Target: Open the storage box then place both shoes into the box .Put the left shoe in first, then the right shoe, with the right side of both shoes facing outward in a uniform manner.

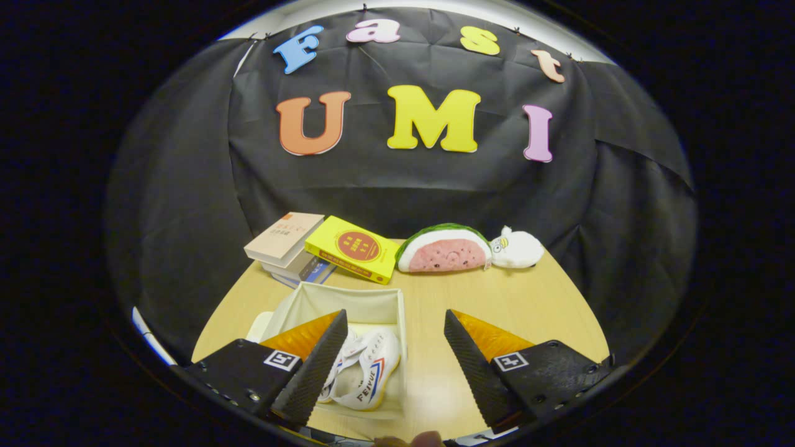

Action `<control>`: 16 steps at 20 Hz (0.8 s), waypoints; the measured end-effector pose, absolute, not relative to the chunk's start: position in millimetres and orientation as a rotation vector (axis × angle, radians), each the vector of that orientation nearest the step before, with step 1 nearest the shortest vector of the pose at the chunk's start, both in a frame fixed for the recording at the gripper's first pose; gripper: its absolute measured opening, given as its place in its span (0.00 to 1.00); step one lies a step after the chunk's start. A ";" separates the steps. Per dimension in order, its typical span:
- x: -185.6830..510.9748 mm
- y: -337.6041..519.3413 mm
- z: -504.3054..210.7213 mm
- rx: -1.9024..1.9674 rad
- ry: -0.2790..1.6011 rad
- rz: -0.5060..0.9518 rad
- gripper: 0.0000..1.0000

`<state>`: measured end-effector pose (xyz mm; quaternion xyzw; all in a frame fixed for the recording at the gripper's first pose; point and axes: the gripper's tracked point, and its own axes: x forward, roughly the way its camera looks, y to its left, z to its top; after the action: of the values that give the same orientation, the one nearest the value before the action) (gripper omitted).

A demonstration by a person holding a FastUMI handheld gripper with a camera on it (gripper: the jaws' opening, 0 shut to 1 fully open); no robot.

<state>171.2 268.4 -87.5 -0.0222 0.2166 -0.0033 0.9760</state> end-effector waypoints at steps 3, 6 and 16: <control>150.6 239.2 -55.3 -0.019 0.362 0.003 0.97; 133.0 204.9 -24.8 -0.023 0.281 0.002 0.97; 71.3 123.6 31.3 0.027 0.104 -0.023 0.97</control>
<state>71.3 123.6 31.3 0.0136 0.0520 -0.0116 0.9985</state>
